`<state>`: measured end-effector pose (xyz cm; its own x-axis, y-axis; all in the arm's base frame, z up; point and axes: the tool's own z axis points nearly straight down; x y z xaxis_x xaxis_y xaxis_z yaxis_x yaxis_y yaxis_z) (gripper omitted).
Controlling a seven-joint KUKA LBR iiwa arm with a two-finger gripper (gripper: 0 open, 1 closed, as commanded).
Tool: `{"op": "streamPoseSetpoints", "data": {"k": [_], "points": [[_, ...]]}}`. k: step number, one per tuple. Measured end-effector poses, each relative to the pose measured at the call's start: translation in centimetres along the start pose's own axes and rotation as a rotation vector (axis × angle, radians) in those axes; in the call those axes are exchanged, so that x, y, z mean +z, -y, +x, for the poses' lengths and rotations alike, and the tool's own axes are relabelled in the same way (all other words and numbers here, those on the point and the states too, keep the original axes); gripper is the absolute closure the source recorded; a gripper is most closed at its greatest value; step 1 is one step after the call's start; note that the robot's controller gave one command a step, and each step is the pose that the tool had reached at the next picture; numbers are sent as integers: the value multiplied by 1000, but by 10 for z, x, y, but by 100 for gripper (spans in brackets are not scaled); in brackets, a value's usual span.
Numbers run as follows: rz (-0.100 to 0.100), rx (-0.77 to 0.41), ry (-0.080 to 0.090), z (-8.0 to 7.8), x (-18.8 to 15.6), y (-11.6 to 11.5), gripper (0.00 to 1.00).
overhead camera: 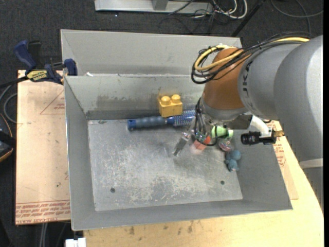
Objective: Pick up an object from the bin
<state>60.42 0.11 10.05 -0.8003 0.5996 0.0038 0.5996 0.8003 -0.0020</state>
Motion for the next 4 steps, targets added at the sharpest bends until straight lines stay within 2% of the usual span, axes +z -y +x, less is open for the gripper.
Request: {"op": "streamPoseSetpoints", "data": {"k": [1, 2, 3, 4], "points": [[-8, 44, 9, -9, -41, -32, 0], [-16, 258, 18, -25, -9, -32, 0], [-3, 258, 5, -21, 0, -29, 100], [-18, 387, 6, -35, 22, -3, 100]]}}
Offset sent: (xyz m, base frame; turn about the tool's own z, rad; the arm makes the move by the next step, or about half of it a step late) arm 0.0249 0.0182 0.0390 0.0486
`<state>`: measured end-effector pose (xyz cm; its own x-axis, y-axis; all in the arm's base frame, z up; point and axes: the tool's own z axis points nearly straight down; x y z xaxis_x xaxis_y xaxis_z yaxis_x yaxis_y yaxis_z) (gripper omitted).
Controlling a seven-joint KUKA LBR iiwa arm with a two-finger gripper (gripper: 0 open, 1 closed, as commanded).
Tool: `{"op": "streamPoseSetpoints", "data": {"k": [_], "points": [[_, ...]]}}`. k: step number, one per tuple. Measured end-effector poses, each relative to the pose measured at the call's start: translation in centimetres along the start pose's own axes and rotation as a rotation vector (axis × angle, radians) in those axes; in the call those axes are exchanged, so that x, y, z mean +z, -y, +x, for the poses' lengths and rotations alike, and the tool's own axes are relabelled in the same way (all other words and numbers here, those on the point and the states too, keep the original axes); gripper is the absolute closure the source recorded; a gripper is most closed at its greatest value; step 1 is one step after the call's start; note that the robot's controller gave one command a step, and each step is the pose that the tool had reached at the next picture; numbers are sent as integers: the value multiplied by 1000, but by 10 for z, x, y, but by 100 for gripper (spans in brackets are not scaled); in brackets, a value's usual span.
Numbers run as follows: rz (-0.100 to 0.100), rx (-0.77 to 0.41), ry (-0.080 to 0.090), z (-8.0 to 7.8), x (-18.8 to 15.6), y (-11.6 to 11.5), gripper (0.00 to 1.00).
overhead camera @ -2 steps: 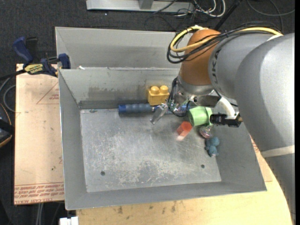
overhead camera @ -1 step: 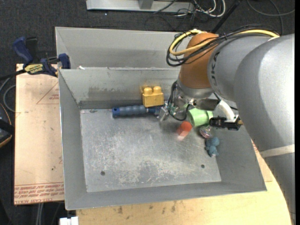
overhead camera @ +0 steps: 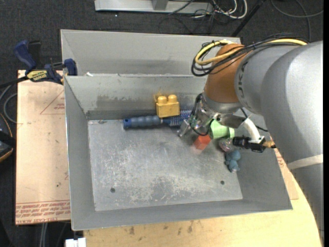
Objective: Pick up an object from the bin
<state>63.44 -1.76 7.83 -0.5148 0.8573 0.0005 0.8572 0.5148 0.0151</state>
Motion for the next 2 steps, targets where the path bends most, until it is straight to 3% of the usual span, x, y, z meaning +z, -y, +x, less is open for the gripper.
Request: {"op": "streamPoseSetpoints", "data": {"k": [1, 2], "points": [[-6, -200, 2, -58, -1, 38, 100], [9, -565, 6, -73, -203, 53, 100]]}}
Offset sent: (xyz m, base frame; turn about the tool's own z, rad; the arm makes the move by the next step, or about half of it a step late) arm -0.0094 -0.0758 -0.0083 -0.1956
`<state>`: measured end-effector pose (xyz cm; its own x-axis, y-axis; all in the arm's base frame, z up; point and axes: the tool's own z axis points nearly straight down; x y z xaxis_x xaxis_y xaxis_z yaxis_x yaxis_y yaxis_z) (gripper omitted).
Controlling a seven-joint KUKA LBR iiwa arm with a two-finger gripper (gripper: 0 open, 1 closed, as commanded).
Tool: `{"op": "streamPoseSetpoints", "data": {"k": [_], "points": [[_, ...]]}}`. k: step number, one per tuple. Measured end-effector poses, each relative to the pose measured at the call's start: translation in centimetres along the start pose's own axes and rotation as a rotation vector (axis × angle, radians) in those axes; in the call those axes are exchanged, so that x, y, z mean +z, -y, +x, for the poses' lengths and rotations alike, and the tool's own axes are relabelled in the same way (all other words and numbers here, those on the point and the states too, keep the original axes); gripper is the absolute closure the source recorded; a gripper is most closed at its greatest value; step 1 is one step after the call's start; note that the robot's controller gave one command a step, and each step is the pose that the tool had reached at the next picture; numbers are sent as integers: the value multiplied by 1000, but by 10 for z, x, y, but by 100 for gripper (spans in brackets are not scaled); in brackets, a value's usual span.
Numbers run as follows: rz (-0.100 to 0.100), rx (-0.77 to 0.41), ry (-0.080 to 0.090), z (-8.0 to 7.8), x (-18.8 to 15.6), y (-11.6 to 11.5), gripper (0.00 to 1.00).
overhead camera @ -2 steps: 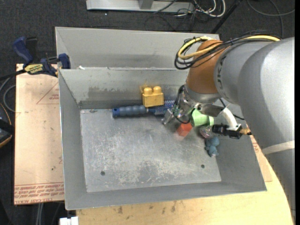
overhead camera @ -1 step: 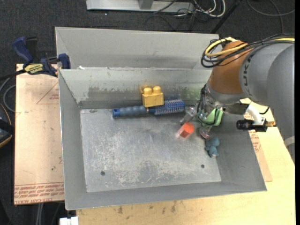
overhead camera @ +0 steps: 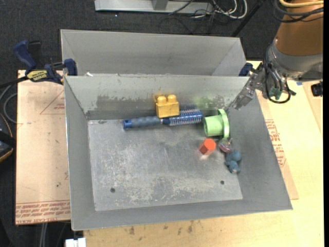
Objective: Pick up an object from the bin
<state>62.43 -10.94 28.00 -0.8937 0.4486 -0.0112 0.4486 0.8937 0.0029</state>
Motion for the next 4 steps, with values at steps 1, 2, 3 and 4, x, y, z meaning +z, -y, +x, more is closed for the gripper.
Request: {"op": "streamPoseSetpoints", "data": {"k": [1, 2, 3, 4], "points": [[4, 155, -12, 34, 9, 25, 100], [3, 154, -10, 34, 9, 24, 0], [3, -152, -20, 155, 134, -21, 0], [-5, -365, -7, 210, 69, -164, 0]]}}
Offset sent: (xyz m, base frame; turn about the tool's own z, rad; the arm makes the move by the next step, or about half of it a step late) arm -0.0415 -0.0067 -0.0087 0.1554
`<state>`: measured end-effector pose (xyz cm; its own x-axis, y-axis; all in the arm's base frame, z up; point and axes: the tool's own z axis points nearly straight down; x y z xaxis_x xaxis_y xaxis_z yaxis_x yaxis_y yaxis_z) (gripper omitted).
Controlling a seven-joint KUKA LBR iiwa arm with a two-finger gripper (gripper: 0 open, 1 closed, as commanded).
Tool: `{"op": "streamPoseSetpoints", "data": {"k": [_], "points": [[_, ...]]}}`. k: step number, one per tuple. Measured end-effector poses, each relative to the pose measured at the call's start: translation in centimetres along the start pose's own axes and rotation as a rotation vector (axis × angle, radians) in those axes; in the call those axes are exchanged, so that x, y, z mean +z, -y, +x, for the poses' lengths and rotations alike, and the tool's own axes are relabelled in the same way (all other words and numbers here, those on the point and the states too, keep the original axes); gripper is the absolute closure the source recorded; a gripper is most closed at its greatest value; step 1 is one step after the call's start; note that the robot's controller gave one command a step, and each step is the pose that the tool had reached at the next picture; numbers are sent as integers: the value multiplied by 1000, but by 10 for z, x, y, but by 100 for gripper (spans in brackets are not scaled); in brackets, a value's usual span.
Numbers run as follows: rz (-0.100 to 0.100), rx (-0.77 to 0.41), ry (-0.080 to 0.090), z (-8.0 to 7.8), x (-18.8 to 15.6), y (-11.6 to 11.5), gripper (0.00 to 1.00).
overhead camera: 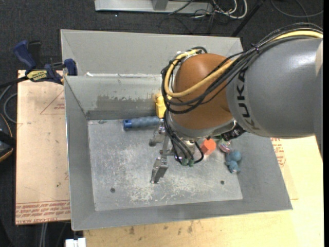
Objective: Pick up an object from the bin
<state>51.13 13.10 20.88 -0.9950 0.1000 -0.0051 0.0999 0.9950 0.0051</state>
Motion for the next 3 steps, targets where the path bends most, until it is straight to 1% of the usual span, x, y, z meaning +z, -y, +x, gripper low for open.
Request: {"op": "streamPoseSetpoints", "data": {"k": [1, 2, 3], "points": [[4, -177, -3, -87, 72, -27, 0], [8, -148, -14, -5, 88, 68, 0], [2, 13, 7, -97, 14, 46, 0]]}}
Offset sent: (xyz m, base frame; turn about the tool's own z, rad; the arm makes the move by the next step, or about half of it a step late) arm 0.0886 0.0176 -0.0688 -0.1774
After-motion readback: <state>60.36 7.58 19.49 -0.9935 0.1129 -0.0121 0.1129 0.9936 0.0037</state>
